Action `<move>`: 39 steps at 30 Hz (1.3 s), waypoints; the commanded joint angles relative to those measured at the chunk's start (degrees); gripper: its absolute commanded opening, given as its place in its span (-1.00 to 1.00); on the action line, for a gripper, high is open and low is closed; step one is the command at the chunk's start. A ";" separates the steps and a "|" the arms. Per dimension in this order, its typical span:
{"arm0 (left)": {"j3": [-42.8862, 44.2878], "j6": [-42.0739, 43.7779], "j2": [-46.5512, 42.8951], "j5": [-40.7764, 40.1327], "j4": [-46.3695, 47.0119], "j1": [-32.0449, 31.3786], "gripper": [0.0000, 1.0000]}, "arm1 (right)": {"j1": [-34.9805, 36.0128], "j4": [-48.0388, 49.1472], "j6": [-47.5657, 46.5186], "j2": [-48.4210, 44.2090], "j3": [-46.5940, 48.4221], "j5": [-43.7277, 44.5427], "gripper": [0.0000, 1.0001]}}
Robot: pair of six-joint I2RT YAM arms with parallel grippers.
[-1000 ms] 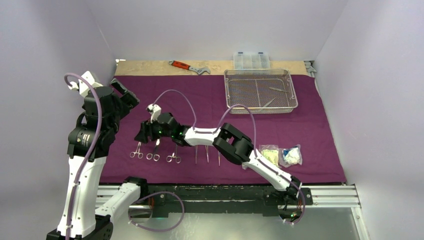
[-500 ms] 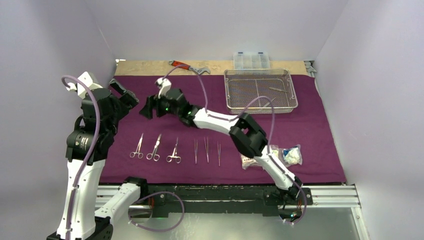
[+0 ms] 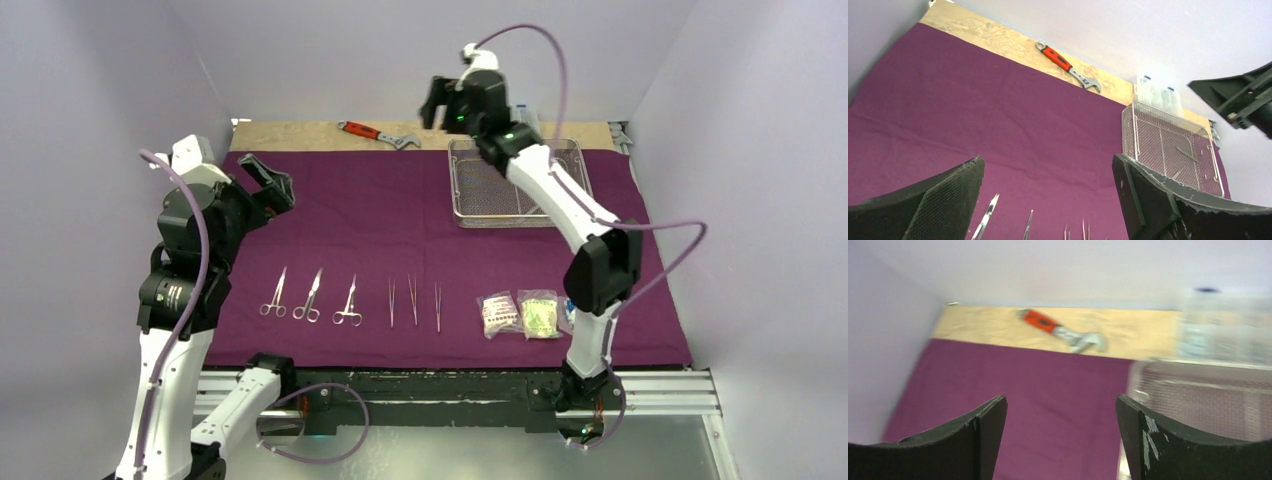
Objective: Open and lay out the surgical kit
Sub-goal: Pick up the medical item from the container.
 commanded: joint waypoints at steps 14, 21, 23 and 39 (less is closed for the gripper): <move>-5.92 6.15 7.78 10.36 15.91 0.07 0.91 | -26.73 -41.60 8.53 -0.31 1.65 5.87 0.18; -0.06 10.52 20.18 5.19 23.61 0.07 0.87 | -29.04 -38.91 9.58 6.31 0.52 3.18 -0.24; 0.28 10.22 22.67 5.90 25.68 0.07 0.86 | -29.05 -40.08 10.82 8.17 0.35 3.43 -0.26; -0.51 12.08 32.53 5.35 36.97 0.07 0.85 | -29.02 -41.87 17.35 15.91 -2.02 2.51 -0.34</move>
